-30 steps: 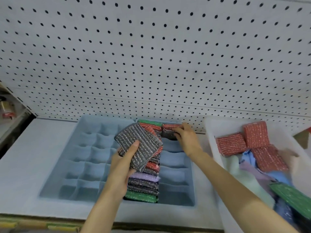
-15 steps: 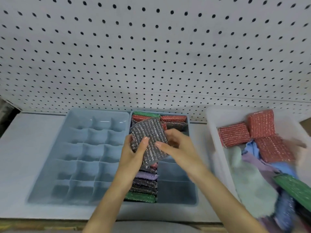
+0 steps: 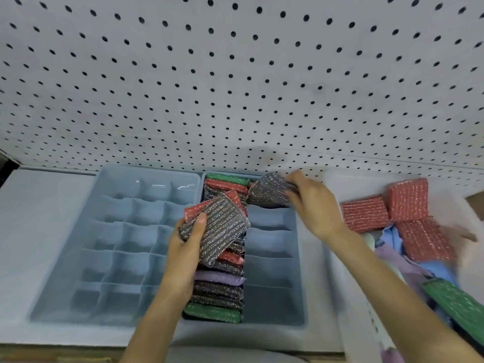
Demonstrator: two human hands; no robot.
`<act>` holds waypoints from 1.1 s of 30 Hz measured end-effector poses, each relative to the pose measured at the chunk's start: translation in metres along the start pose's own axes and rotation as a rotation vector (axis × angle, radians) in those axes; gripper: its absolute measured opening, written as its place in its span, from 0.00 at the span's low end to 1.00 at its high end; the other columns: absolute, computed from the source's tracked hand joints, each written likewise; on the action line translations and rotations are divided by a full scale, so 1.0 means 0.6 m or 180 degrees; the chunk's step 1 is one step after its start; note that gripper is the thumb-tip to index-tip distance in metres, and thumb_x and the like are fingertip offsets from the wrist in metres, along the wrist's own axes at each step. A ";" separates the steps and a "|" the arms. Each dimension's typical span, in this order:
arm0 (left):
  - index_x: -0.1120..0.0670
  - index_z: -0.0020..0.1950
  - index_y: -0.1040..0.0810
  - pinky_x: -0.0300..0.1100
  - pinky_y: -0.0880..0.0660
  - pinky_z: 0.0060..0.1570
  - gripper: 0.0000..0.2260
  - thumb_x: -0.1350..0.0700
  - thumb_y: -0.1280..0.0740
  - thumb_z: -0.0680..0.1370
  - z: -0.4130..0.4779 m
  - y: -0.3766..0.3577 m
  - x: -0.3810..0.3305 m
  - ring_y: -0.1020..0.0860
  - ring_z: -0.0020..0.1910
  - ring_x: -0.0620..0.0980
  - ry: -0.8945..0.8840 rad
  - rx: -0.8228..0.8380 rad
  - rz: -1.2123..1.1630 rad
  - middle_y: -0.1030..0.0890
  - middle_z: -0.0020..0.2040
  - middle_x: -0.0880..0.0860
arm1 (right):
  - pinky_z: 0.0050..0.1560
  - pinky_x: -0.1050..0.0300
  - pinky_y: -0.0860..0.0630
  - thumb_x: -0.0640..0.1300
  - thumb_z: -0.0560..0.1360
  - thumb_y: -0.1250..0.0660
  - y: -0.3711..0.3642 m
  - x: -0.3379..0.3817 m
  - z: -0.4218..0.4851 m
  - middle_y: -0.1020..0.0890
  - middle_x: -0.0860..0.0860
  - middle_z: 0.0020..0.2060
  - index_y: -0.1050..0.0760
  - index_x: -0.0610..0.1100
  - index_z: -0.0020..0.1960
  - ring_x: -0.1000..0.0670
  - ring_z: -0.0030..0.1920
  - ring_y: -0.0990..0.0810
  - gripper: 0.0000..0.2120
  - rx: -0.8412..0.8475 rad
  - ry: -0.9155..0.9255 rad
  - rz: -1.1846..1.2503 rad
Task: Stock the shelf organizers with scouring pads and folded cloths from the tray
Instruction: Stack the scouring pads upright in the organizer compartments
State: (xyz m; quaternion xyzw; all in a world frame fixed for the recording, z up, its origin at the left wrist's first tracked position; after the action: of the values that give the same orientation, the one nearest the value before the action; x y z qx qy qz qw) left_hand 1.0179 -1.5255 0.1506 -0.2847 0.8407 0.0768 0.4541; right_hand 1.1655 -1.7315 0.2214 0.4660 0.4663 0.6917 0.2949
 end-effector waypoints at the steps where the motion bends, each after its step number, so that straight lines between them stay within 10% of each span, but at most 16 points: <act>1: 0.46 0.68 0.28 0.57 0.25 0.58 0.41 0.29 0.28 0.59 0.002 0.000 0.005 0.20 0.56 0.49 0.0053 -0.0018 -0.0023 0.18 0.58 0.48 | 0.39 0.51 0.29 0.37 0.73 0.30 -0.009 0.005 0.003 0.18 0.43 0.38 0.25 0.40 0.52 0.40 0.40 0.21 0.09 -0.0015 0.0153 -0.0265; 14: 0.48 0.64 0.25 0.54 0.28 0.63 0.36 0.33 0.31 0.60 0.004 -0.006 0.011 0.19 0.56 0.48 0.0026 -0.0011 -0.0193 0.17 0.55 0.47 | 0.24 0.62 0.41 0.28 0.45 0.25 -0.070 0.022 0.017 0.23 0.46 0.29 0.24 0.41 0.35 0.45 0.29 0.25 0.20 0.0315 0.0416 -0.1690; 28: 0.49 0.60 0.23 0.54 0.27 0.62 0.22 0.41 0.33 0.70 0.007 -0.008 0.009 0.19 0.55 0.49 0.0008 0.0141 -0.0251 0.16 0.54 0.48 | 0.39 0.54 0.33 0.38 0.74 0.36 -0.076 0.013 0.030 0.22 0.43 0.49 0.26 0.40 0.53 0.41 0.50 0.23 0.08 0.0727 0.0330 -0.1234; 33: 0.49 0.59 0.23 0.51 0.26 0.60 0.15 0.44 0.35 0.76 0.008 -0.006 0.011 0.19 0.55 0.49 -0.0007 0.0116 -0.0250 0.16 0.53 0.48 | 0.50 0.50 0.26 0.50 0.69 0.25 -0.064 -0.023 0.040 0.21 0.50 0.46 0.23 0.46 0.58 0.46 0.51 0.24 0.19 0.0882 0.0023 0.0384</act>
State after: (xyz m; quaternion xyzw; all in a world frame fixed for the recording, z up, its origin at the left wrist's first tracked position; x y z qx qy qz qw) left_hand 1.0207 -1.5295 0.1431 -0.3092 0.8297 0.0439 0.4627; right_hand 1.1921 -1.7191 0.1839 0.5269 0.5295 0.6389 0.1840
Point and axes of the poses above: each hand's wrist, its own z-axis towards the middle knuckle, its own y-axis out of the back of the hand, x = y × z, the point moved 8 cm from there along z, towards the middle knuckle
